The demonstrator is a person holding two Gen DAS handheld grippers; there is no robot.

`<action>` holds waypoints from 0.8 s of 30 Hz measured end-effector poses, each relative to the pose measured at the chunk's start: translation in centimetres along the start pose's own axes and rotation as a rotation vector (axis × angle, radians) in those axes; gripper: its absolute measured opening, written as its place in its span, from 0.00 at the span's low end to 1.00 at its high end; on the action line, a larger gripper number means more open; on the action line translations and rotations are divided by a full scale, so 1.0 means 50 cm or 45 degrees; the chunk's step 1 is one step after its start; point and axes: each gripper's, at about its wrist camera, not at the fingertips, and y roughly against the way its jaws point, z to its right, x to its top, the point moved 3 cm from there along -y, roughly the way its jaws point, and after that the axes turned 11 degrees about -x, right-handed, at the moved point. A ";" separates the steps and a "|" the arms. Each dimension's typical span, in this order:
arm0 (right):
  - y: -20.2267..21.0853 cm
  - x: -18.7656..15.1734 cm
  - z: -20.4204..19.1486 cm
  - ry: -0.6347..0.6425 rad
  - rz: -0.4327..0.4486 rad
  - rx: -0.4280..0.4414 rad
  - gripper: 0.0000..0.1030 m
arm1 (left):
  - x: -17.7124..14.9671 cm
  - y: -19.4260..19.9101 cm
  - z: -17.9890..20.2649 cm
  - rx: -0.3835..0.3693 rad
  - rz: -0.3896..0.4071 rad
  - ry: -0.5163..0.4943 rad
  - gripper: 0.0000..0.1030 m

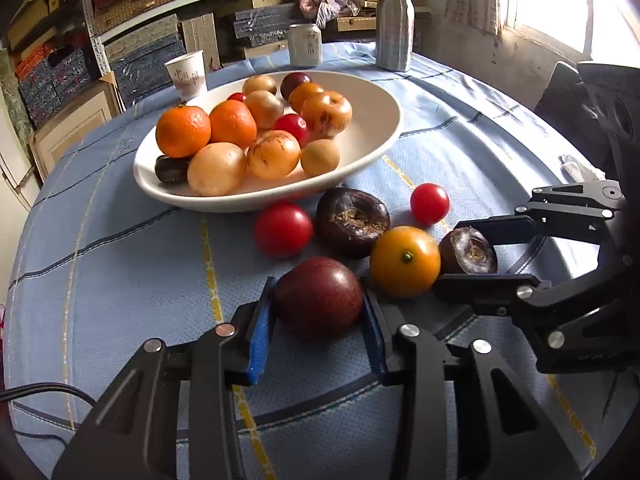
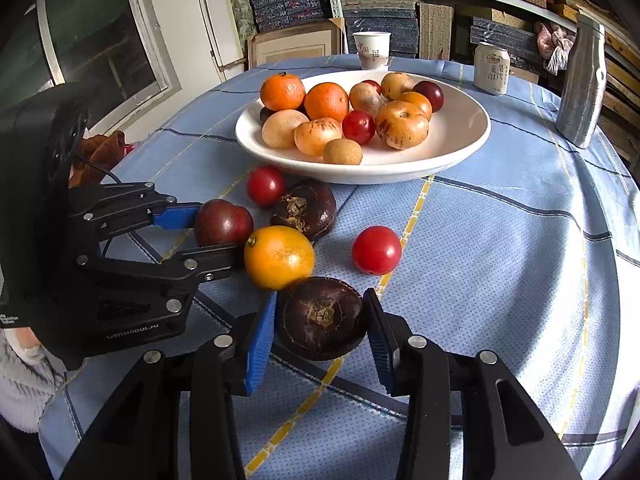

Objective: Organize fruits
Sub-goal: 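Grasp a dark red plum with the left gripper while the right grasps a mangosteen, then carry the plum and mangosteen onto the plate and open both grippers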

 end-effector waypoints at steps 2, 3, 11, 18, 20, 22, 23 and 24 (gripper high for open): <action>0.008 0.001 0.004 -0.012 0.022 -0.003 0.43 | 0.002 0.016 -0.002 0.019 0.043 0.013 0.37; 0.015 0.002 0.008 -0.022 0.038 -0.003 0.43 | 0.002 0.022 -0.004 0.016 0.057 0.022 0.37; 0.072 0.020 0.046 -0.099 0.170 -0.038 0.43 | 0.027 0.074 -0.017 0.048 0.144 0.050 0.37; 0.115 0.102 0.085 -0.121 0.251 -0.092 0.42 | 0.127 0.112 -0.052 0.112 0.220 0.063 0.37; 0.116 0.135 0.089 -0.113 0.272 -0.113 0.42 | 0.162 0.105 -0.053 0.123 0.237 0.053 0.37; 0.102 0.165 0.090 -0.107 0.277 -0.131 0.42 | 0.186 0.089 -0.051 0.111 0.238 0.057 0.37; 0.096 0.173 0.090 -0.106 0.280 -0.137 0.42 | 0.196 0.076 -0.051 0.104 0.239 0.061 0.37; 0.080 0.184 0.091 -0.102 0.276 -0.151 0.42 | 0.202 0.063 -0.052 0.098 0.237 0.065 0.37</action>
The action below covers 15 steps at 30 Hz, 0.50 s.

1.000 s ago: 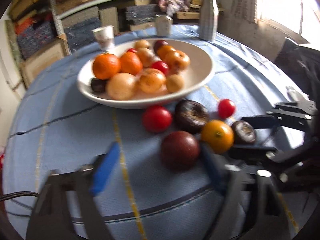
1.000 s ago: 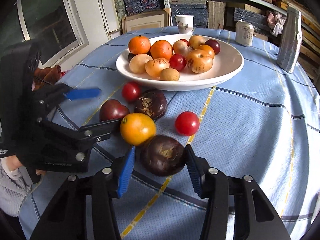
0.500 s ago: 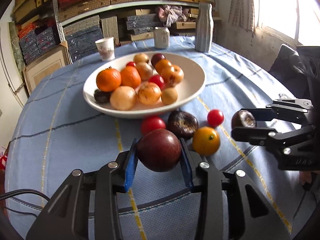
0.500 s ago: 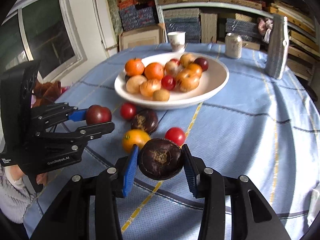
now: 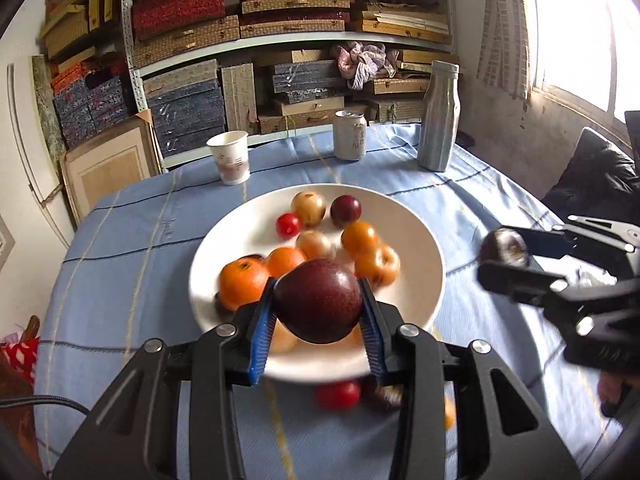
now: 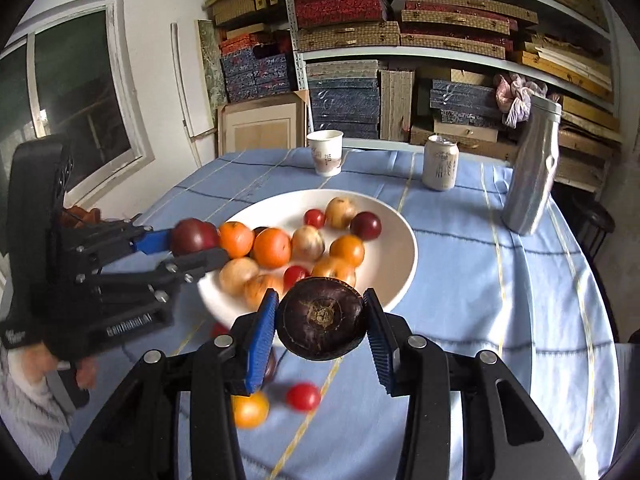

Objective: Organize fruits
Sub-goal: 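Carry the plum and mangosteen onto the plate and open both grippers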

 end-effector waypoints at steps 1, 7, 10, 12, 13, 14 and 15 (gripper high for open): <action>-0.013 0.001 -0.001 0.003 -0.005 -0.006 0.42 | 0.004 -0.017 0.001 -0.009 -0.007 0.007 0.37; -0.091 -0.004 0.002 0.007 -0.052 -0.025 0.42 | -0.005 -0.093 -0.001 -0.033 -0.055 0.025 0.37; -0.119 -0.009 -0.004 0.001 -0.051 0.000 0.43 | -0.012 -0.116 -0.013 -0.027 -0.077 0.041 0.37; -0.133 -0.015 -0.007 0.007 -0.058 0.018 0.45 | -0.015 -0.123 -0.025 -0.013 -0.077 0.053 0.44; -0.135 -0.017 -0.007 0.003 -0.053 0.021 0.49 | -0.016 -0.123 -0.031 -0.004 -0.069 0.064 0.49; -0.135 -0.018 -0.002 -0.010 -0.045 0.026 0.53 | -0.017 -0.120 -0.037 0.000 -0.056 0.076 0.58; -0.133 -0.018 0.003 -0.021 -0.041 0.036 0.55 | -0.016 -0.118 -0.042 -0.021 -0.041 0.092 0.63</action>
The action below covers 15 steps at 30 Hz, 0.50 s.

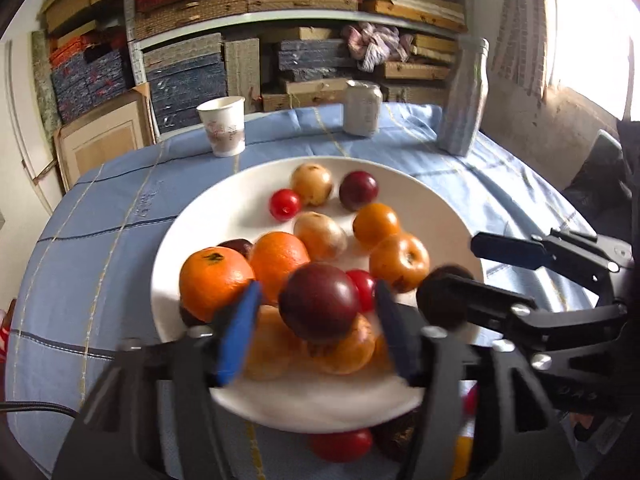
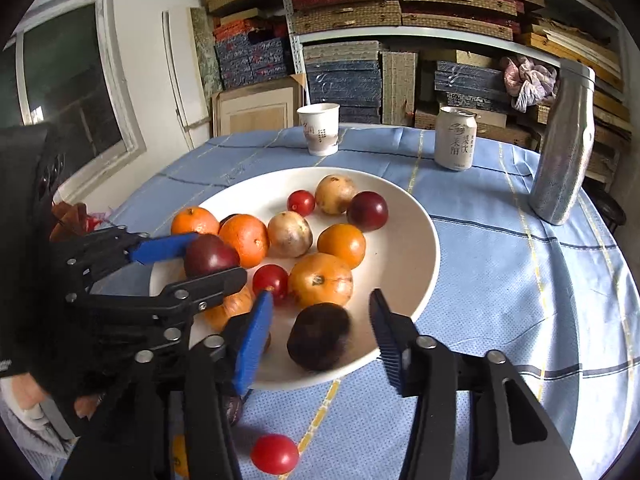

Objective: Organize fruits
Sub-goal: 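Carry the plum and mangosteen onto the plate and open both grippers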

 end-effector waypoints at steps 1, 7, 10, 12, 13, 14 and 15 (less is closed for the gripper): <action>0.002 0.000 0.001 -0.001 0.001 0.002 0.56 | 0.002 0.002 -0.002 -0.017 0.007 0.014 0.65; 0.038 0.005 0.004 -0.029 0.038 0.012 0.60 | 0.007 0.034 0.006 -0.007 0.053 0.006 0.73; 0.062 0.006 0.007 -0.057 0.063 0.024 0.62 | 0.004 0.054 0.007 0.002 0.073 0.005 0.75; 0.079 0.005 0.012 -0.077 0.081 0.032 0.62 | -0.002 0.066 0.007 0.014 0.082 0.000 0.76; 0.086 0.004 0.014 -0.085 0.090 0.032 0.63 | -0.005 0.071 0.007 0.018 0.083 0.000 0.76; 0.092 0.003 0.017 -0.093 0.097 0.032 0.65 | -0.011 0.078 0.005 0.022 0.085 0.003 0.76; 0.099 0.001 0.019 -0.101 0.102 0.032 0.65 | -0.015 0.082 0.005 0.025 0.085 0.004 0.77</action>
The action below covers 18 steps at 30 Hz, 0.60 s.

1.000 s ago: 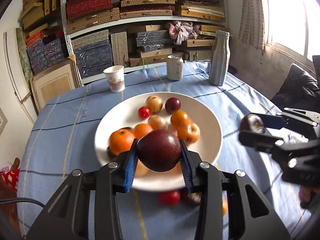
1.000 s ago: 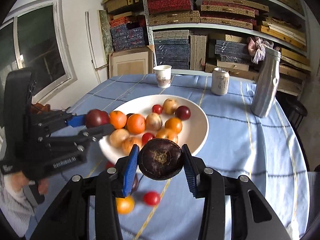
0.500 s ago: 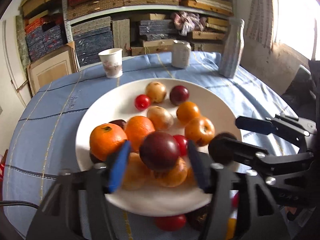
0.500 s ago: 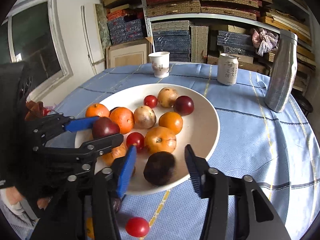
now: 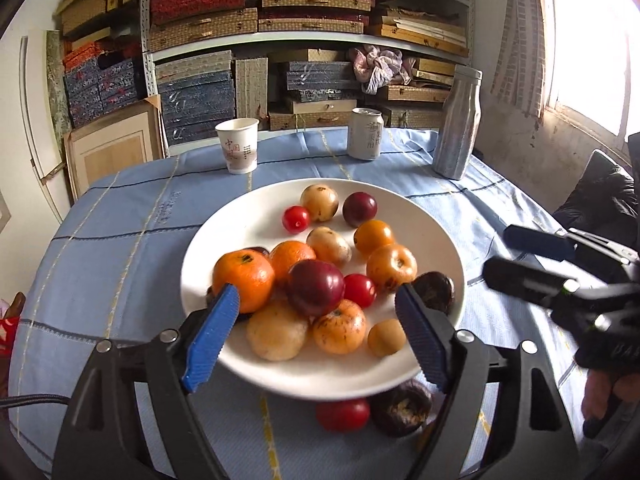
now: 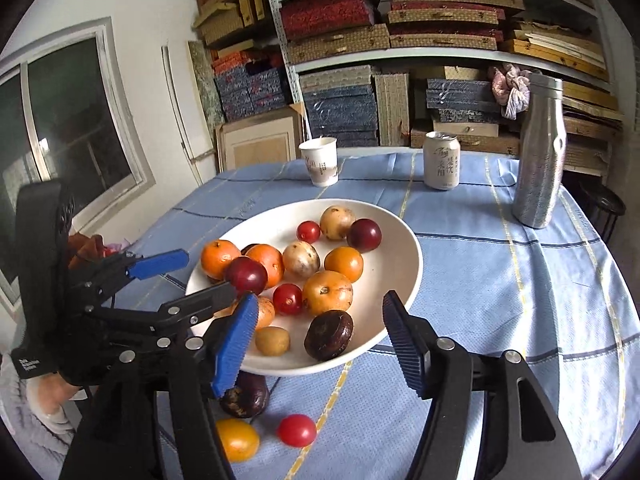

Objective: Organize fruits
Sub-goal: 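Carry the plum and mangosteen onto the plate and open both grippers, then move both grippers back from the plate toward the fruit pile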

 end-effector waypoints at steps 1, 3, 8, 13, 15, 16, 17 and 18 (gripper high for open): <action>0.005 -0.001 0.002 -0.007 0.004 0.000 0.66 | -0.006 0.005 -0.002 0.006 -0.001 0.002 0.77; 0.015 -0.007 0.009 -0.030 0.007 0.003 0.67 | -0.017 0.015 -0.005 0.018 -0.005 0.004 0.77; 0.031 -0.022 0.018 -0.060 0.008 0.007 0.68 | -0.042 0.034 -0.009 0.038 -0.012 0.009 0.77; 0.046 -0.036 0.017 -0.059 0.013 0.006 0.68 | -0.063 0.045 -0.001 0.063 -0.023 -0.015 0.81; 0.049 -0.043 0.015 -0.052 0.007 0.008 0.68 | -0.075 0.048 -0.001 0.078 -0.033 -0.025 0.81; 0.050 -0.047 0.015 -0.050 0.004 0.010 0.68 | -0.079 0.050 -0.001 0.081 -0.037 -0.025 0.81; 0.052 -0.050 0.014 -0.049 0.002 0.011 0.68 | -0.084 0.050 -0.002 0.084 -0.041 -0.022 0.82; 0.053 -0.055 0.013 -0.046 -0.002 0.014 0.68 | -0.088 0.048 -0.004 0.086 -0.047 -0.019 0.82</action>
